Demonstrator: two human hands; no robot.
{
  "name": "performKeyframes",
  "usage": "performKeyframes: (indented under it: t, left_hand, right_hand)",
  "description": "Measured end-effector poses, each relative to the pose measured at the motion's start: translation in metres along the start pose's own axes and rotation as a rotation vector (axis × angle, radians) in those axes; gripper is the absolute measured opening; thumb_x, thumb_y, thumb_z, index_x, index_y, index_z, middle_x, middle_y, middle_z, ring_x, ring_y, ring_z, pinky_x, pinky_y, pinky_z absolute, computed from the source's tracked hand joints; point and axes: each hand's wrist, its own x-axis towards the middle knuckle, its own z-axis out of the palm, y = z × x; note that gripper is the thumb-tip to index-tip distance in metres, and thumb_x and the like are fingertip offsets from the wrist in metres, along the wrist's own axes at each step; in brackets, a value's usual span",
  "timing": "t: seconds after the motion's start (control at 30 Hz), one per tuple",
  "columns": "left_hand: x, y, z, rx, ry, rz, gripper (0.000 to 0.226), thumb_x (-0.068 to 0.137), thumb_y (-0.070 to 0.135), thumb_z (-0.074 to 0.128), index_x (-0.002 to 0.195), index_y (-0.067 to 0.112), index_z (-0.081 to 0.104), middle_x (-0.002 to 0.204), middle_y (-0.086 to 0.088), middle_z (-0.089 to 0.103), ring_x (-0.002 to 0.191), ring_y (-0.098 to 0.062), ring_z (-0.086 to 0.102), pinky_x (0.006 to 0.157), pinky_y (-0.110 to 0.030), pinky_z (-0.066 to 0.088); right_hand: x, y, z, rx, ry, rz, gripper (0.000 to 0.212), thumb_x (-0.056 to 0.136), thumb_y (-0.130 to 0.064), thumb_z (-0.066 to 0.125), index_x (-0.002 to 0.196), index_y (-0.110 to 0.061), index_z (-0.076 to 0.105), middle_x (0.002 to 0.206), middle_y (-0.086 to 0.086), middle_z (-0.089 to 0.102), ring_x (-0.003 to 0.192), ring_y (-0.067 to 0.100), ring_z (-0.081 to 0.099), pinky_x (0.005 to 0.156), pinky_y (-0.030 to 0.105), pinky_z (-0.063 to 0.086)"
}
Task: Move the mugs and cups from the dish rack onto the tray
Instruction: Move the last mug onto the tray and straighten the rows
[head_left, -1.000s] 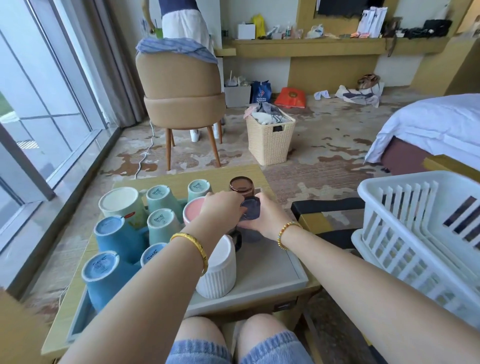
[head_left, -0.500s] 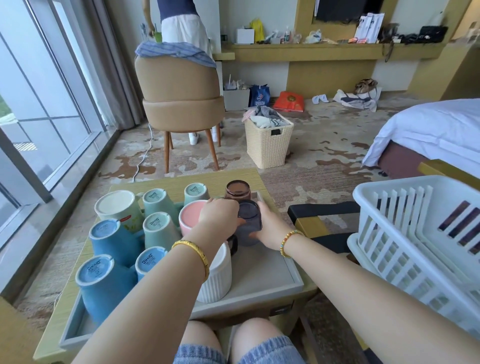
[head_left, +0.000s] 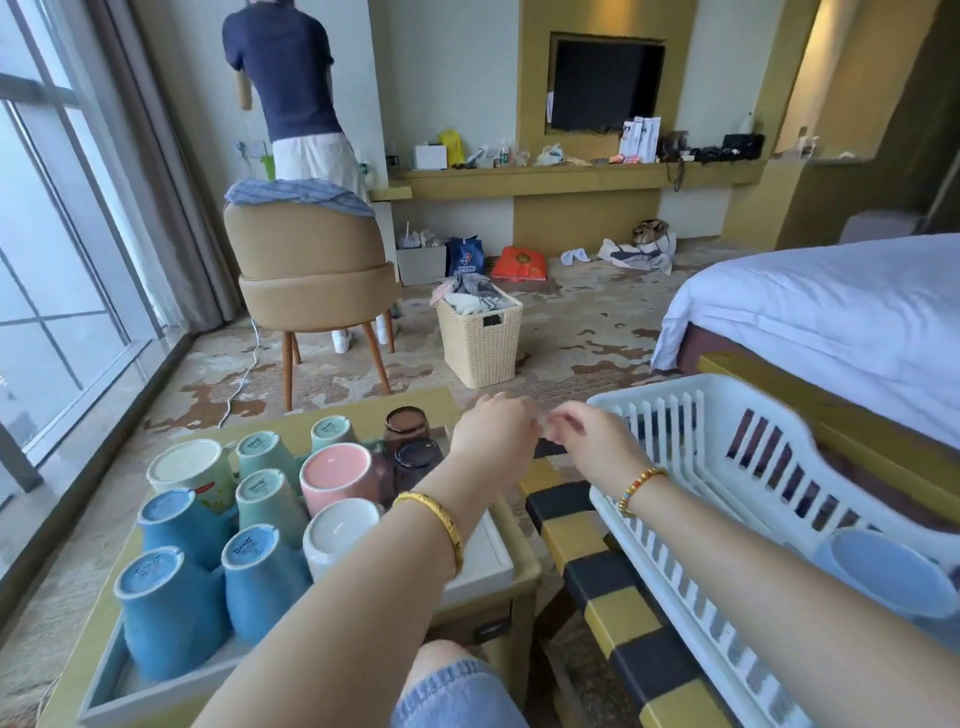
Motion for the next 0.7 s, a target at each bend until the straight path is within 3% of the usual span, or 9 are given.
performKeyframes:
  t: [0.17,0.27,0.4,0.53,0.6,0.7]
  left_hand:
    - [-0.010,0.073,0.023,-0.108,-0.027,0.097,0.027,0.096,0.014,0.033,0.109,0.007,0.055,0.106,-0.014,0.060,0.095,-0.032,0.055,0.068,-0.036,0.044]
    - [-0.019,0.110,0.043,-0.270,-0.125,0.108,0.032,0.095,0.009,0.030,0.116,0.006,0.055,0.094,-0.015,0.062,0.080,-0.033,0.059,0.060,-0.033,0.045]
    - [-0.035,0.157,0.066,-0.334,-0.192,0.151,0.032,0.096,0.012,0.030,0.117,0.007,0.054,0.096,-0.014,0.060,0.088,-0.033,0.060,0.069,-0.035,0.051]
    - [-0.041,0.185,0.082,-0.224,-0.251,0.196,0.028,0.095,0.013,0.036,0.117,0.007,0.052,0.106,-0.015,0.061,0.098,-0.034,0.059,0.071,-0.036,0.047]
    - [-0.040,0.186,0.087,-0.107,-0.251,0.210,0.029,0.094,0.011,0.038,0.120,0.010,0.051,0.110,-0.014,0.061,0.100,-0.032,0.058,0.071,-0.036,0.045]
    - [-0.041,0.179,0.090,-0.079,-0.237,0.176,0.036,0.093,0.009,0.039,0.129,0.014,0.046,0.115,-0.013,0.061,0.105,-0.031,0.057,0.078,-0.038,0.048]
  right_hand:
    - [-0.035,0.042,-0.050,0.021,0.270,0.138,0.025,0.095,-0.022,0.040,0.092,-0.015,0.063,0.093,0.004,0.070,0.079,0.021,0.060,0.064,0.030,0.045]
    - [-0.056,0.070,-0.078,-0.081,0.374,0.238,0.024,0.096,-0.020,0.039,0.101,-0.013,0.062,0.103,0.008,0.069,0.084,0.025,0.059,0.066,0.029,0.042]
    - [-0.080,0.103,-0.111,-0.398,0.317,0.401,0.028,0.094,-0.015,0.040,0.115,-0.009,0.057,0.117,0.014,0.063,0.110,0.035,0.055,0.087,0.040,0.046]
    - [-0.103,0.126,-0.124,-0.798,0.218,0.596,0.033,0.093,-0.030,0.039,0.119,-0.014,0.052,0.129,0.010,0.054,0.124,0.030,0.044,0.108,0.047,0.031]
    - [-0.111,0.135,-0.127,-0.787,0.175,0.659,0.047,0.095,-0.041,0.032,0.129,-0.012,0.046,0.139,0.012,0.045,0.132,0.029,0.036,0.111,0.048,0.026]
    - [-0.114,0.135,-0.133,-0.677,0.094,0.686,0.070,0.092,-0.058,0.028,0.138,-0.005,0.035,0.146,0.016,0.036,0.136,0.030,0.031,0.109,0.044,0.032]
